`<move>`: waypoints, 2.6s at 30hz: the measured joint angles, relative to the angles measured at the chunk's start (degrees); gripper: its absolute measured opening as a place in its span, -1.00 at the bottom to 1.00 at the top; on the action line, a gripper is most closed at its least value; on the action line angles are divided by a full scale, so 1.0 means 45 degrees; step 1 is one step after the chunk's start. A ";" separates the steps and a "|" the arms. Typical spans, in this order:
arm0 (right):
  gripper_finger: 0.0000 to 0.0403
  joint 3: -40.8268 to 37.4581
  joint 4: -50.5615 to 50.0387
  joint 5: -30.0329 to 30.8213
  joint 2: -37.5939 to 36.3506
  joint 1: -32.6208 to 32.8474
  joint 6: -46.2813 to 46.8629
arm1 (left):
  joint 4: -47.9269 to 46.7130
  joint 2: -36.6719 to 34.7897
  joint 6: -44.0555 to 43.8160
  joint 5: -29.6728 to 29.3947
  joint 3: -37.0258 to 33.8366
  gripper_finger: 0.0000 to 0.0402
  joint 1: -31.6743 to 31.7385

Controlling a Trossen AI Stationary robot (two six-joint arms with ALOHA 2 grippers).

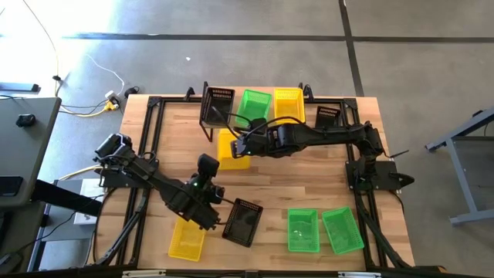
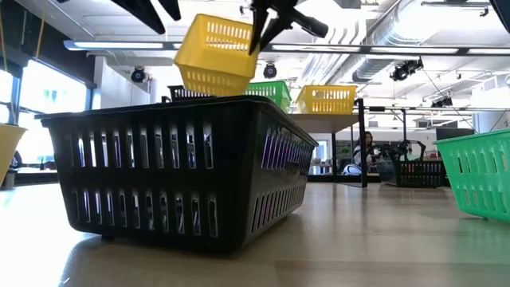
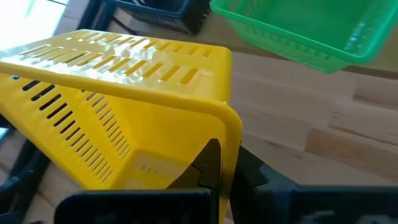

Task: Stack baskets on shelf by color
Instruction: Stack the top yellow bin on top of the other yellow bin on the shelf

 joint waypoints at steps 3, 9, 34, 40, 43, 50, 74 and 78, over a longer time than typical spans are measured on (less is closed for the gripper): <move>-1.00 -0.0005 -0.0211 -0.0140 -0.0010 0.0000 -0.0124 | -0.0099 -0.0089 -0.0082 -0.0102 0.0108 -0.19 -0.0164; -1.00 -0.0010 -0.0720 -0.0643 -0.0466 -0.0031 -0.0750 | -0.0393 -0.0073 -0.0428 0.0094 0.1045 -0.20 -0.0408; -1.00 0.0029 -0.3472 -0.4032 -0.5167 -0.5005 -0.4526 | -0.0418 -0.0318 0.0621 0.3511 0.3609 -0.20 0.2136; -1.00 0.0029 -0.3740 -0.6357 -0.5255 -0.7837 -0.6380 | -0.0374 -0.0464 0.1107 0.4073 0.3607 -0.20 0.3371; -1.00 0.0029 -0.3755 -0.7559 -0.5108 -0.9094 -0.7237 | -0.0366 -0.0494 0.1190 0.4135 0.3599 -0.20 0.3986; -1.00 0.0010 -0.4191 -0.9898 -0.4561 -1.1367 -0.8811 | -0.0357 -0.0508 0.1383 0.4933 0.3599 -0.20 0.5512; -1.00 0.0010 -0.6174 -1.1853 -0.1967 -1.2594 -1.0593 | -0.0223 -0.0498 0.2256 0.6465 0.3599 -0.20 0.7686; -1.00 0.0010 -0.6223 -1.1853 -0.1846 -1.2594 -1.0142 | -0.0228 -0.0498 0.2256 0.6462 0.3594 -0.20 0.7686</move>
